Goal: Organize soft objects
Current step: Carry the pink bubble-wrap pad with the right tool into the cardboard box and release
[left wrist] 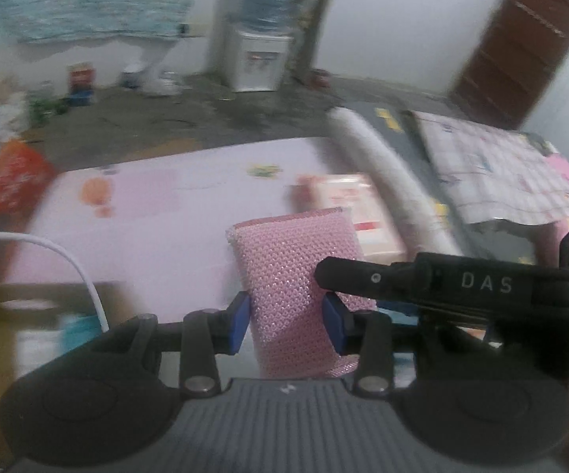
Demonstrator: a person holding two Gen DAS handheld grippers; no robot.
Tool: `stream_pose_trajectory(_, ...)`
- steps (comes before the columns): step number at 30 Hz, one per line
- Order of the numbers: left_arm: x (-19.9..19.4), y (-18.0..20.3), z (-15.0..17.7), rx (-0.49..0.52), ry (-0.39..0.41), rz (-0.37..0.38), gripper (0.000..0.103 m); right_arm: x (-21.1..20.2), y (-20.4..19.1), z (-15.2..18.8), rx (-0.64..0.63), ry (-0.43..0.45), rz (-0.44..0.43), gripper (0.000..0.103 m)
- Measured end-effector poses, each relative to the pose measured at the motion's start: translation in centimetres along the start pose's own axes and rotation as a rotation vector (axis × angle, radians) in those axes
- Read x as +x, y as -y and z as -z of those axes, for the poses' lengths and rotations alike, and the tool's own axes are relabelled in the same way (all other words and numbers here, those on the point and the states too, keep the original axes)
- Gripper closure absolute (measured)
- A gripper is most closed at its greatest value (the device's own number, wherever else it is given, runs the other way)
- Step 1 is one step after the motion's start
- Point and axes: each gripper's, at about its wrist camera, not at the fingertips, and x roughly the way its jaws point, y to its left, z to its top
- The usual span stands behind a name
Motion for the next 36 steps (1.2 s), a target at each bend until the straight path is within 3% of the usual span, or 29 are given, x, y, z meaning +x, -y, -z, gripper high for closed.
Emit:
stream_pose_trajectory(5,-3.4,-8.0,1.3,-0.054,-0.003,-0.100,0.061,5.8,-7.2,4.0,0.012,-0.081,-0.089,0.060)
stream_pose_trajectory(9,-4.3,-14.0,2.6,-0.104,-0.024,-0.159,0.061,10.9,-12.1,7.4,0.017,-0.148,-0.109,0.060)
stream_pose_trajectory(18,-2.4,-24.3,5.2,-0.162,-0.099,-0.226,0.061,21.0,-17.2,14.2,0.099,-0.262,-0.082,0.060)
stream_pose_trajectory(21,-1.4,-25.9,5.5,-0.147,-0.119,-0.272,0.058,23.2,-17.6,15.5,0.127,-0.270,-0.071,0.060)
stream_pose_trajectory(23,-0.7,-26.5,5.7,-0.118,-0.127,-0.339,0.046,24.6,-17.4,16.4,0.157,-0.262,-0.072,0.060)
stream_pose_trajectory(25,-0.4,-26.6,5.9,-0.085,-0.131,-0.373,0.046,26.4,-17.0,17.5,0.182,-0.265,-0.067,0.060)
stream_pose_trajectory(29,-0.2,-26.6,6.4,-0.042,-0.150,-0.395,0.047,29.4,-15.9,19.8,0.210,-0.329,-0.028,0.060)
stream_pose_trajectory(36,-1.2,-27.0,7.4,-0.060,-0.159,-0.373,0.047,29.4,-17.3,20.7,0.162,-0.343,-0.013,0.060)
